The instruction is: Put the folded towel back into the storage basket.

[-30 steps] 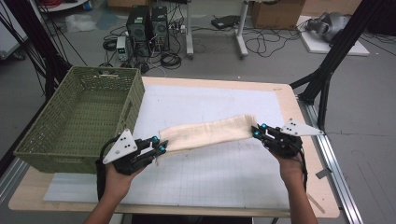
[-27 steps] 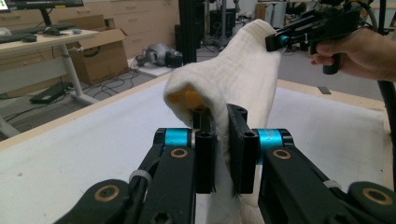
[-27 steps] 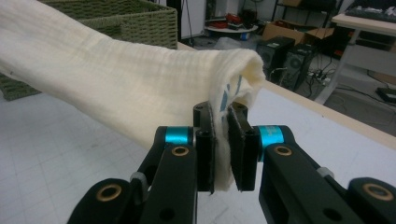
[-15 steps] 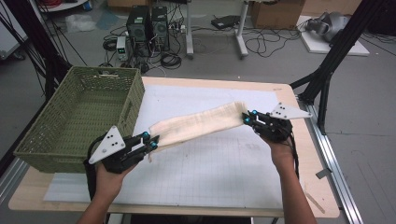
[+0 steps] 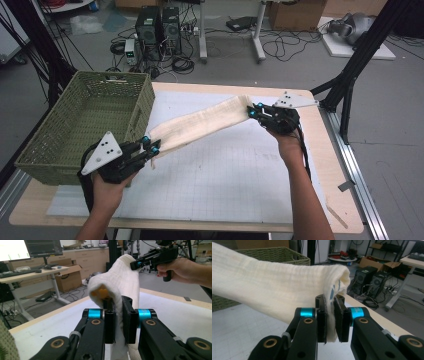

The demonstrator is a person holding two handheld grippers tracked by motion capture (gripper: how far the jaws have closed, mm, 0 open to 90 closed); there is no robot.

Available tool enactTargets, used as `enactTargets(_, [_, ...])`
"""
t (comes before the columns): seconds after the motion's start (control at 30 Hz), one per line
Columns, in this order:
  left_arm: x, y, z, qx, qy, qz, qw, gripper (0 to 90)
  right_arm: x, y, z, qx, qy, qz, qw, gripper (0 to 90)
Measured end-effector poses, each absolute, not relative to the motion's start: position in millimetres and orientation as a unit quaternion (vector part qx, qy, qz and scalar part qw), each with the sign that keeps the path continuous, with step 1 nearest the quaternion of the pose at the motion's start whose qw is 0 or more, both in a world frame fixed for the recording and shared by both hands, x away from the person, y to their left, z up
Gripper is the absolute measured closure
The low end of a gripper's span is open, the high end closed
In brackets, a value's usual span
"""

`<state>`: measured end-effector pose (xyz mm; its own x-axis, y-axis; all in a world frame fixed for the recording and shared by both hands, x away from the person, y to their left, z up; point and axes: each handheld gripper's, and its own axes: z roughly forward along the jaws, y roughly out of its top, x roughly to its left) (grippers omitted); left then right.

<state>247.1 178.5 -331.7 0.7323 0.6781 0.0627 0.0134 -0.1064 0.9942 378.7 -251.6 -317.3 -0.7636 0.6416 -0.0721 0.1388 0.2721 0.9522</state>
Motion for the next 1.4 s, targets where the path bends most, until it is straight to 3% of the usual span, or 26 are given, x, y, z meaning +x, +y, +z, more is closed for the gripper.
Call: enactTargets(1.4, [232, 241, -322, 0.653, 0.312, 0.321, 0.610, 82.4, 450, -136, -283, 0.214, 0.778, 0.552, 0.212, 81.7])
